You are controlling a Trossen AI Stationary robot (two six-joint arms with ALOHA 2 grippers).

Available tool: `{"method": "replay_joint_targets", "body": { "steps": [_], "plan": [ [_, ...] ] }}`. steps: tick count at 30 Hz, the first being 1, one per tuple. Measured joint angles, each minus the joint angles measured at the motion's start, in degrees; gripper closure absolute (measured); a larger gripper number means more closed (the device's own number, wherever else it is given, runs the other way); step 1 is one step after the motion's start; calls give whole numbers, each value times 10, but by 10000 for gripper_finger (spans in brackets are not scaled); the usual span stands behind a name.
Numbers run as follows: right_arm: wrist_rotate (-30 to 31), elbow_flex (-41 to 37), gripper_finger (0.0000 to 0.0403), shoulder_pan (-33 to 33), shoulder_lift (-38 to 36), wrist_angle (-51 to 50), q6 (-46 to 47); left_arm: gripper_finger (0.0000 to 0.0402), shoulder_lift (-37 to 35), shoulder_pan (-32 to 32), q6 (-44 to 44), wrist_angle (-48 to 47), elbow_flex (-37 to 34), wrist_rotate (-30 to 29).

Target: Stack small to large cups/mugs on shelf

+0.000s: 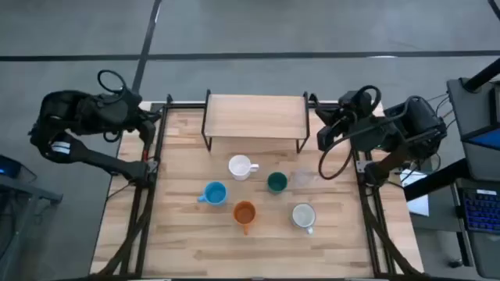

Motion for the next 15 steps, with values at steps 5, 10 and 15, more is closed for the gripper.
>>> {"method": "replay_joint_targets", "body": {
  "steps": [5, 10, 15],
  "plan": [
    [9, -47, 394, 0, -32, 0, 32, 401, -58, 0, -31, -1, -61, -5],
    [11, -141, 394, -1, -91, 0, 86, 401, -133, 0, -64, 0, -130, -24],
    [7, -244, 394, -15, -152, -1, 151, 402, -199, 1, -89, -2, -183, -27]
  ]
}}
